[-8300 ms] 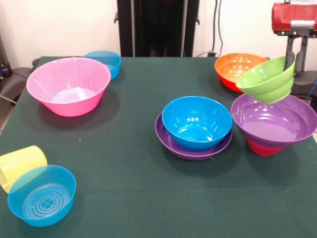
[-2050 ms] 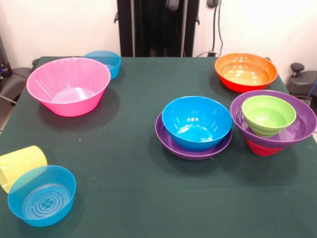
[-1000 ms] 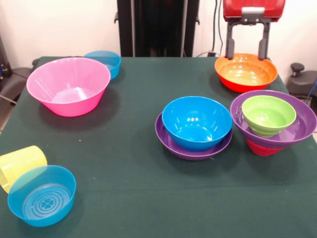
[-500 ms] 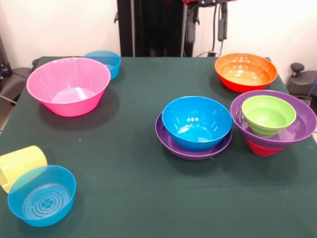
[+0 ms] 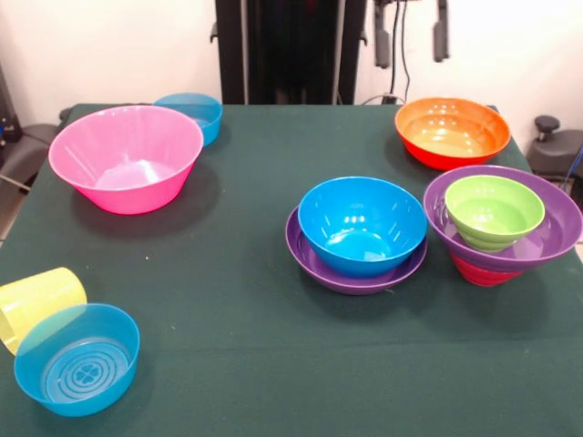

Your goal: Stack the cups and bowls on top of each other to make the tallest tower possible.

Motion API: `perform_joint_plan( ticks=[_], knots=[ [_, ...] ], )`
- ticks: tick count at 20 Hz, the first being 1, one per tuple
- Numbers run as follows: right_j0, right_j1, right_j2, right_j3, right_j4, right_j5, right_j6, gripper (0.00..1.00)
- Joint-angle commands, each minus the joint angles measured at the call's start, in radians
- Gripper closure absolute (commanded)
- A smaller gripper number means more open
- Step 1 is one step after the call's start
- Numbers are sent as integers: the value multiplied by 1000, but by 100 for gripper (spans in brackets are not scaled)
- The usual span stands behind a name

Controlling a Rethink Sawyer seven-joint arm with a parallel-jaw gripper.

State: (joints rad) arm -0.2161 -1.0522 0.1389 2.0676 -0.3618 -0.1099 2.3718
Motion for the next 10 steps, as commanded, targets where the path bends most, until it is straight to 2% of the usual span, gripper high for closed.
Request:
perform_joint_plan(
  ticks=[1,4,7,10],
  knots=[
    [127,205,-67,-83,-60,-43,0,0],
    [119,244,-61,-97,-71,-92,6,0],
    [20,247,53,-76,-135,-104,11,0],
    [-28,238,99,-57,-177,-98,7,0]
  ],
)
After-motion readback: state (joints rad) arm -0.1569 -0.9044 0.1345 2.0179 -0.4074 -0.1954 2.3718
